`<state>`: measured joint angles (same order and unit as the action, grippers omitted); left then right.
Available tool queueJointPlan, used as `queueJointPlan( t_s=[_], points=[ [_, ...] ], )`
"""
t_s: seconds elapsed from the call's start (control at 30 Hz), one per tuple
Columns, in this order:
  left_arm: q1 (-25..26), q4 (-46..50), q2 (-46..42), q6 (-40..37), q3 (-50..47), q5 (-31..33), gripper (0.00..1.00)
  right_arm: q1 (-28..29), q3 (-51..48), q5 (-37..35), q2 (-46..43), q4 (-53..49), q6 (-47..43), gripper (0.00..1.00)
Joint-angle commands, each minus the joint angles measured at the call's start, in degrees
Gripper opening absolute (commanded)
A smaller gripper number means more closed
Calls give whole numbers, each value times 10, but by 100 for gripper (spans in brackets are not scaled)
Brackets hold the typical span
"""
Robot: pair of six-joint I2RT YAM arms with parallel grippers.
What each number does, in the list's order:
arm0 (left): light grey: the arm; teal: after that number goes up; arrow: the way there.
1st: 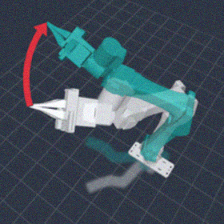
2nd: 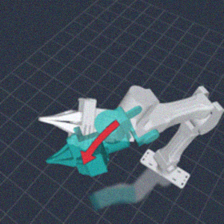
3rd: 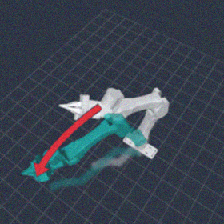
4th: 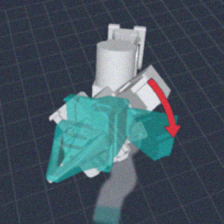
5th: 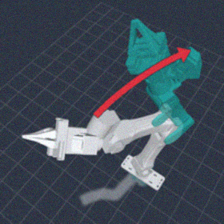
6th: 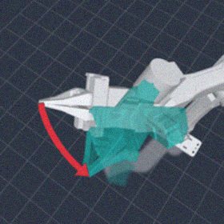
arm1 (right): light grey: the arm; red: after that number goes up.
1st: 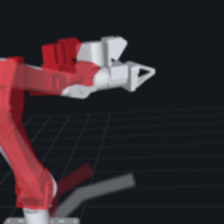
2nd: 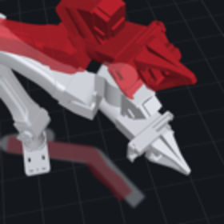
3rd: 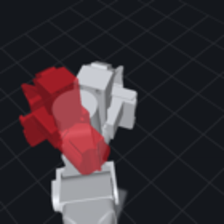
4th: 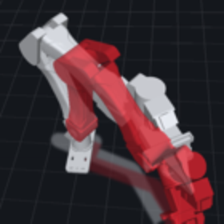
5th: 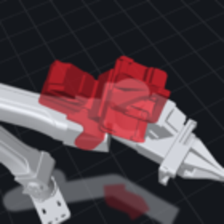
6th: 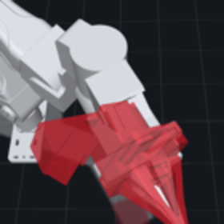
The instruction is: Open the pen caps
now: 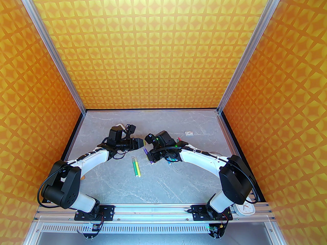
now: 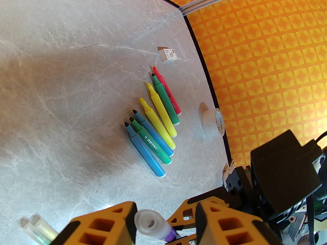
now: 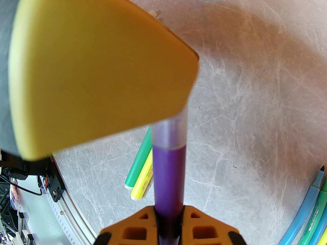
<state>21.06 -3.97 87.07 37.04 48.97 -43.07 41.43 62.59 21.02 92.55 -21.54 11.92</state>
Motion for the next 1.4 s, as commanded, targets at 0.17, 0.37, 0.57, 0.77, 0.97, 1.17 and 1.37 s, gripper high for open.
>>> queueJointPlan(
  t_s=[0.17,0.37,0.57,0.77,0.97,1.17,1.37],
  points=[
    [5,-24,7,11,-5,-10,46,-3,3,-12,-21,16,0,4],
    [5,-60,18,49,-14,1,49,-3,0,-19,-26,15,0,3],
    [5,-78,25,62,-17,2,49,-3,-5,-25,-33,17,-1,3],
    [7,-66,8,47,-21,0,45,-4,-2,-23,-26,22,1,3],
    [11,-60,7,40,-21,0,41,-4,4,-17,-19,24,2,2],
    [12,-67,10,41,-21,-1,35,-4,5,-18,-18,20,0,3],
    [11,-67,12,43,-19,0,28,-4,4,-14,-11,19,0,3]
  ],
)
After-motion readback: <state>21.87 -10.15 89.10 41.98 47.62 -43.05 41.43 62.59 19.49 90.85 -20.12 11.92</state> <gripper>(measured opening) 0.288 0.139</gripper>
